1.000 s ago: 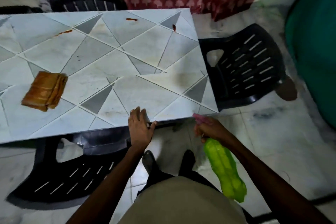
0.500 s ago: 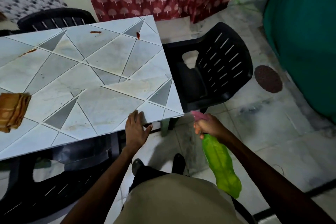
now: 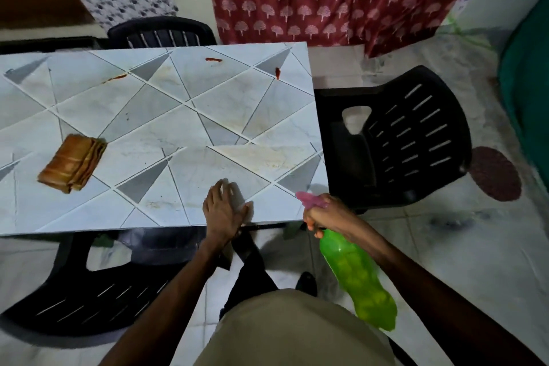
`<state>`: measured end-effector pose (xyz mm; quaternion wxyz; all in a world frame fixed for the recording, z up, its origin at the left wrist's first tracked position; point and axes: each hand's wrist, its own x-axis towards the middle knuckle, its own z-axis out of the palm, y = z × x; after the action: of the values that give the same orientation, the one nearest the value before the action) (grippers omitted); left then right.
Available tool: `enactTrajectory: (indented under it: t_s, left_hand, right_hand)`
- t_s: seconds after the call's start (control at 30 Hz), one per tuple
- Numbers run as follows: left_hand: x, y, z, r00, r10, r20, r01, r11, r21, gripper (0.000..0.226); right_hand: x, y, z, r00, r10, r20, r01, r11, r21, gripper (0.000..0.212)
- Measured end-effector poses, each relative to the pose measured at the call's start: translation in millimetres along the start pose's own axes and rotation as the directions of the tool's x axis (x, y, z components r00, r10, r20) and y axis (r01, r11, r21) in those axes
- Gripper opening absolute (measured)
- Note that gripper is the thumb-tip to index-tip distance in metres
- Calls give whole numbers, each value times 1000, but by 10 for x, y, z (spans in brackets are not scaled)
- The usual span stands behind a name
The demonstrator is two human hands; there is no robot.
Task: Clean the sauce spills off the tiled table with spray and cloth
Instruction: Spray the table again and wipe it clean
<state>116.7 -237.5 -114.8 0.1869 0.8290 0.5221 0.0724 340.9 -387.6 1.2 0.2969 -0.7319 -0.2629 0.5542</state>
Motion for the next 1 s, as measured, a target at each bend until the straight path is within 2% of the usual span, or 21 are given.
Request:
enactTrajectory:
  t_s: [0.27, 0.37, 0.43, 0.5, 0.57, 0.67, 0.77, 0.9, 1.0]
  left_hand:
    - [828, -718, -404, 996, -40, -78, 36, 998, -48, 85]
    - [1204, -1077, -682, 989, -93, -111, 84, 993, -77, 87]
    - [1461, -1320, -941, 984, -133, -122, 122, 988, -96, 87]
    - [1697, -1602, -1181, 975, -175, -139, 160, 981, -109, 85]
    - [1877, -1850, -1388, 969, -199, -146, 184, 977, -109, 78]
    - [2065, -2358, -1596, 962, -232, -141, 214, 968, -133, 66]
    - [2133, -2833, -1786, 948, -296, -119, 279, 950, -138, 65]
    - [2096, -3361, -2098, 922, -363, -135, 355, 931, -86, 36]
    - [2010, -3681, -2243, 846, -514, -144, 503, 857, -110, 49]
  right_hand:
    - [650, -1562, 294, 966, -237, 105, 232, 971, 58, 37]
    - [990, -2195, 520, 926, -363, 102, 356, 931, 79, 53]
    - [1250, -2577, 750, 865, -491, 100, 488, 871, 52, 72]
    - [1477, -2928, 1046, 813, -578, 76, 580, 815, -5, 80]
    - [1666, -3218, 1328, 780, -625, 32, 626, 780, 2, 72]
    - [1952, -3675, 1821, 746, -665, 21, 664, 746, 53, 41]
    - [2186, -4004, 2292, 713, -698, 69, 692, 716, 88, 40]
    - [2492, -4276, 2852, 662, -740, 115, 730, 672, 125, 43]
    - [2700, -4497, 3255, 635, -753, 172, 748, 655, 110, 41]
